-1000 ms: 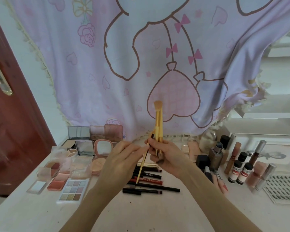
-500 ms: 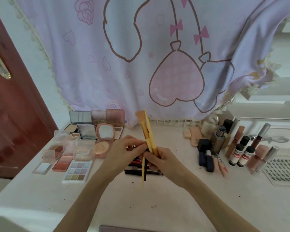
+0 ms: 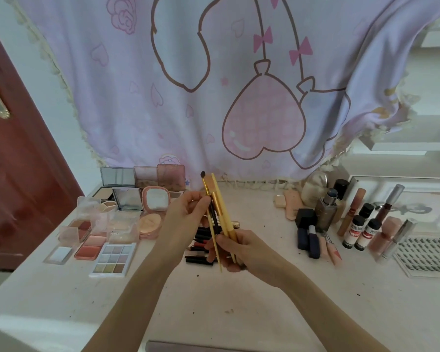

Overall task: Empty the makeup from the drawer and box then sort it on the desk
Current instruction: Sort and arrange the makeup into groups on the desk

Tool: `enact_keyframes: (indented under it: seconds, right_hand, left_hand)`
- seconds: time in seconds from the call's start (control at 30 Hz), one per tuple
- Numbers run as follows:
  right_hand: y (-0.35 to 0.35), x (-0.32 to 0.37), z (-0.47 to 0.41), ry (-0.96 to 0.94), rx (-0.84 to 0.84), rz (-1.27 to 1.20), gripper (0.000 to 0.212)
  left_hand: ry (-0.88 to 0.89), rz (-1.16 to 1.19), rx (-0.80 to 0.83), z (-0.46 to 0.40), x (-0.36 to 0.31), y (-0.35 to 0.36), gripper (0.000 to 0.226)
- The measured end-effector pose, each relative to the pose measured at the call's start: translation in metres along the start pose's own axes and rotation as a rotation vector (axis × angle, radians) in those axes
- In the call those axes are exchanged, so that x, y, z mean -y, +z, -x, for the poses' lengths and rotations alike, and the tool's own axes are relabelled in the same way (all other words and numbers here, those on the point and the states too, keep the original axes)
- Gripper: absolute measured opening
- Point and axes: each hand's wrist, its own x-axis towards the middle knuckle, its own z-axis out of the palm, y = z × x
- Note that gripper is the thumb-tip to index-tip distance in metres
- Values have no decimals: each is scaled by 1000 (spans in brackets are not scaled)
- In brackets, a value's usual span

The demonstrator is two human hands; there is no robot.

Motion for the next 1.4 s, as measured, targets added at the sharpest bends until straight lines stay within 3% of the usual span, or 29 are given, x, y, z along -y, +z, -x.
enact_keyframes:
  seconds: [0.3,0.43,0.5,0.57,0.63,0.7,0.77,0.83,1.1,1.3,1.4]
  right_hand:
    - [-3,-2,0,27,59,-16,25]
    - [-6,-1,0,-46,-138,212,20]
    - [-14,-4,-2,-190,-340,381,17]
    - [-27,-7,-4,-279,-437,663,26]
    - [-43,-8,-9,-345,-466,1014,29]
    - [-57,-7,-18,-511,-498,1319,18]
    - [-64,-3,-27,-650,-526,1499,8]
    - [-64,-3,-34,-689,-490,1594,15]
    - [-48,-1,-52,-809,-440,1634,31]
    - [-38,0,-59,-801,-432,1575,28]
    - [-35,-3,-60,-725,-392,1414,42]
  left_hand:
    - [-17,46,102,5,-1,0,11]
    - [-40,80,43,-1,1,-5,12]
    - [-79,137,32,-4,3,-10,14]
    - [-142,201,74,-5,4,-15,15]
    - [-224,250,149,-3,5,-18,18]
    - [-324,276,193,-2,7,-16,21]
    - [-413,282,184,1,8,-13,24]
    - [-473,307,178,4,8,-8,27]
    - [-603,287,237,17,9,3,30]
    - [-596,499,299,17,13,-5,25]
    - [-626,617,402,19,13,-14,16]
